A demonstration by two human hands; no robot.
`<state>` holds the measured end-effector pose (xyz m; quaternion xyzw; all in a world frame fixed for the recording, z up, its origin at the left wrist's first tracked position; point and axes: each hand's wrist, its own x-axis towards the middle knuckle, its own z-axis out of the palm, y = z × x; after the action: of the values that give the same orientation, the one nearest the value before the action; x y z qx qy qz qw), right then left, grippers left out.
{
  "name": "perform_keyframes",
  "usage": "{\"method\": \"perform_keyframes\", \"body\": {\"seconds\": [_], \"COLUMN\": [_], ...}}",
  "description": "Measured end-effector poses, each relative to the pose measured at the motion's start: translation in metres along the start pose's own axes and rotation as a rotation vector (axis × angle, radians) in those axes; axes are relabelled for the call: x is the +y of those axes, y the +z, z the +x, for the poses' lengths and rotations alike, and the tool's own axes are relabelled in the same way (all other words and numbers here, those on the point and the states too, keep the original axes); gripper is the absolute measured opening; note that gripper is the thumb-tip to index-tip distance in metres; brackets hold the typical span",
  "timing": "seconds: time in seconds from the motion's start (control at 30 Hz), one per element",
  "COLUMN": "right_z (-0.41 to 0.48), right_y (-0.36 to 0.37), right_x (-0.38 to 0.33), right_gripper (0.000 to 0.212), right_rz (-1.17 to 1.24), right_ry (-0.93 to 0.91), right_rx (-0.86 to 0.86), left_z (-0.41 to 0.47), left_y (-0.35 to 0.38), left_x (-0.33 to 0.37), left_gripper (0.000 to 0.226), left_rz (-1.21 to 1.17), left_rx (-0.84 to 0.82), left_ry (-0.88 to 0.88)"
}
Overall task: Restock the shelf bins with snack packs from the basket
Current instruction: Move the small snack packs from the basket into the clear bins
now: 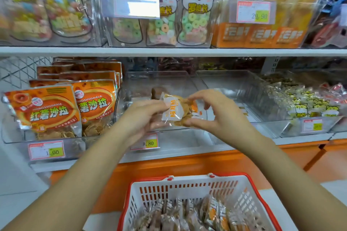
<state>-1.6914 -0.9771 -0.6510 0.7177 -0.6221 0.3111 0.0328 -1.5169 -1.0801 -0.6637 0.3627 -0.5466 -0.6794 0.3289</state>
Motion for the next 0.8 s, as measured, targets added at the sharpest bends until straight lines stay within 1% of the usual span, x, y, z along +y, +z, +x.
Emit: {"method": "perform_keyframes", "body": {"seconds": [0.07,0.1,0.17,0.2,0.3,0.33,0.37,0.43,0.5,0.57,0.6,0.7,0.8], "right_z": [0.023,0.035,0.056,0.066,0.088,0.092,0.095,0.099,0.100,0.100,0.100,0.102,0.101], "right_y": [0.006,0.008,0.012,0.014,0.014,0.013,0.012,0.011,0.015,0.023,0.025,0.026,0.023], "right_x": [0.007,0.011,0.018,0.022,0.036,0.041,0.046,0.056,0.065,0.074,0.076,0.077,0.077], "right_gripper": [0.067,0.072,0.074,0.069,0.035,0.030,0.030,0.033,0.039,0.051,0.053,0.040,0.039], "right_rz": [-0.057,-0.063,-0.033,-0.011,0.005,0.027,0.056,0.107,0.108,0.085,0.082,0.066,0.087], "right_ry": [0.052,0.079,0.100,0.100,0.110,0.130,0.166,0.273,0.405,0.488,0.512,0.540,0.555], "right_rx": [-0.055,-0.105,-0.199,-0.245,-0.376,-0.396,-0.394,-0.315,-0.237,-0.188,-0.172,-0.133,-0.098], "left_z": [0.005,0.008,0.013,0.016,0.028,0.035,0.042,0.060,0.076,0.094,0.102,0.126,0.142], "left_y": [-0.006,-0.007,-0.006,-0.003,0.002,0.001,-0.001,-0.008,-0.013,-0.011,-0.008,0.004,0.016], "left_x": [0.004,0.007,0.013,0.016,0.019,0.018,0.018,0.013,0.005,-0.008,-0.014,-0.031,-0.043], "left_gripper": [0.015,0.013,0.009,0.011,0.013,0.012,0.012,0.017,0.017,0.022,0.026,0.034,0.040], "left_rz": [0.230,0.308,0.382,0.411,0.490,0.495,0.505,0.607,0.845,1.127,1.275,1.642,1.847], "left_rx": [0.052,0.074,0.096,0.090,0.064,0.075,0.101,0.173,0.200,0.110,0.043,-0.130,-0.232], "left_ry": [0.083,0.120,0.182,0.209,0.274,0.291,0.307,0.336,0.358,0.342,0.314,0.248,0.150]}}
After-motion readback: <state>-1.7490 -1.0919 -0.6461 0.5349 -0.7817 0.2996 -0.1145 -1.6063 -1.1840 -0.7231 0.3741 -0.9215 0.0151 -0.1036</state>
